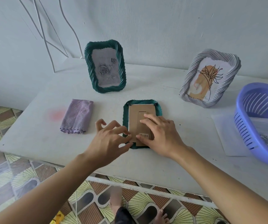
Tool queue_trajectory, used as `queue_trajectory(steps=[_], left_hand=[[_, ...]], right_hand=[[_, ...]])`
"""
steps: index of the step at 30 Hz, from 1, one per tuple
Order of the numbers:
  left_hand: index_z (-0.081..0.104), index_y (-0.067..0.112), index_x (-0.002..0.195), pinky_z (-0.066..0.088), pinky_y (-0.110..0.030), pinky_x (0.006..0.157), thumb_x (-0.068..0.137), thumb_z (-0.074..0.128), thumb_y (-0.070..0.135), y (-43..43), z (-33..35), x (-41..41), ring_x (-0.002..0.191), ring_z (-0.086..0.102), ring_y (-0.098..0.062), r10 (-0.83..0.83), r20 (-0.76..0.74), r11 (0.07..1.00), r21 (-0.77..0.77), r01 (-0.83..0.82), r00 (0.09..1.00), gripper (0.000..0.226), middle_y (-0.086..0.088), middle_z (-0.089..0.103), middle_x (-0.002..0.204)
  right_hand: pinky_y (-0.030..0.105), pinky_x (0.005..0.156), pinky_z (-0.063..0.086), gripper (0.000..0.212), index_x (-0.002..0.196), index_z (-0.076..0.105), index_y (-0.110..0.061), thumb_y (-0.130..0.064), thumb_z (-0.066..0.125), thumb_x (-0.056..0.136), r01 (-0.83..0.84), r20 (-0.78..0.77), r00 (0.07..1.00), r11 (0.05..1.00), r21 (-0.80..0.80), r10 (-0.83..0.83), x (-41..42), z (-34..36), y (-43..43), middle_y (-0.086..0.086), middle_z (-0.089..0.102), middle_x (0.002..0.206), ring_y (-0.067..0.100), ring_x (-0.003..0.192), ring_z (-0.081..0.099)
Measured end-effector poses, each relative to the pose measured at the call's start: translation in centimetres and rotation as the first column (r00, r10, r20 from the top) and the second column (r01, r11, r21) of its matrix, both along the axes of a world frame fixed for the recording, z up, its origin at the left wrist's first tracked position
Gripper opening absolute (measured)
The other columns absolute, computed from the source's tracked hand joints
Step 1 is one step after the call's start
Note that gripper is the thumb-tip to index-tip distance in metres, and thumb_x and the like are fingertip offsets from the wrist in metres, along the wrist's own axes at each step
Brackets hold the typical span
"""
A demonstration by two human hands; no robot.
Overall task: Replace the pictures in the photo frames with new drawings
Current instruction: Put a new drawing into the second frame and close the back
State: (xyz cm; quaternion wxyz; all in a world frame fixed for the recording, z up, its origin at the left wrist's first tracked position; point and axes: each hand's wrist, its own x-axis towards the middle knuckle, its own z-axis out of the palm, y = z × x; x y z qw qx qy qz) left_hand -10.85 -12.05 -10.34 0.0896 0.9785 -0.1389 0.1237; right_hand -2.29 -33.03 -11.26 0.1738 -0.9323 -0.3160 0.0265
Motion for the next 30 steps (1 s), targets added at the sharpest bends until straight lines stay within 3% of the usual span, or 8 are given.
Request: queue_trajectory(steps=[5,9,15,21,25,30], left_hand=[[0.077,0.038,0.083,0.03,-0.047,0.083,0.091,0.063,0.048,-1.0,-1.5,-0.4,0.095,0.057,-0.009,0.138,0.043,0.973,-0.19,-0.128,0.989,0.019,0.023,0.066,0.092],[0.079,0.042,0.089,0.03,-0.047,0.083,0.087,0.063,0.054,-1.1,-2.3,-0.7,0.095,0.056,-0.003,0.225,-0.012,0.903,-0.373,-0.213,0.974,0.02,0.032,0.065,0.093],[0.079,0.042,0.079,0.034,-0.05,0.085,0.08,0.07,0.048,-2.4,-2.3,-0.7,0.096,0.058,-0.001,0.356,-0.139,0.747,-0.552,-0.371,0.924,0.011,0.034,0.067,0.086],[0.079,0.042,0.08,0.029,-0.041,0.084,0.082,0.078,0.037,-2.7,-1.6,-0.5,0.095,0.056,-0.002,0.419,-0.23,0.712,-0.517,-0.475,0.878,0.005,0.031,0.069,0.086],[0.079,0.044,0.078,0.031,-0.041,0.087,0.078,0.079,0.042,-2.2,-0.7,0.2,0.093,0.059,0.003,0.412,-0.324,0.685,-0.506,-0.524,0.851,0.001,0.029,0.071,0.086],[0.076,0.048,0.087,0.031,-0.039,0.087,0.072,0.077,0.061,-0.7,0.6,1.0,0.083,0.049,0.011,0.34,-0.39,0.791,-0.373,-0.484,0.856,0.02,0.03,0.068,0.092]], right_hand=[[0.043,0.101,0.035,0.052,0.131,0.055,-0.03,-0.063,0.053,0.09,0.006,-0.003,1.0,0.999,0.039,-0.006,-0.1,0.1,-0.1,-0.009,0.042,0.149,0.019,0.13,0.047],[0.041,0.099,0.033,0.049,0.13,0.055,-0.03,-0.061,0.054,0.091,0.012,-0.005,1.0,0.999,0.053,-0.011,0.0,0.0,-0.2,-0.011,0.043,0.147,0.017,0.128,0.047],[0.042,0.1,0.034,0.049,0.128,0.057,-0.029,-0.061,0.054,0.091,0.023,-0.008,1.0,0.998,0.058,-0.023,-0.1,0.2,0.0,-0.011,0.045,0.145,0.017,0.128,0.048],[0.041,0.098,0.036,0.05,0.125,0.059,-0.026,-0.062,0.054,0.091,0.031,-0.033,0.999,0.998,0.06,-0.029,0.1,0.7,0.3,-0.011,0.048,0.139,0.016,0.126,0.048],[0.04,0.092,0.039,0.046,0.119,0.059,-0.026,-0.061,0.056,0.089,0.033,-0.017,0.999,0.999,0.036,-0.033,0.1,1.0,0.7,-0.011,0.052,0.127,0.016,0.117,0.052],[0.04,0.088,0.039,0.043,0.113,0.057,-0.028,-0.062,0.057,0.087,0.05,-0.012,0.999,0.999,0.016,-0.05,0.3,1.4,1.1,-0.012,0.052,0.115,0.016,0.107,0.053]])
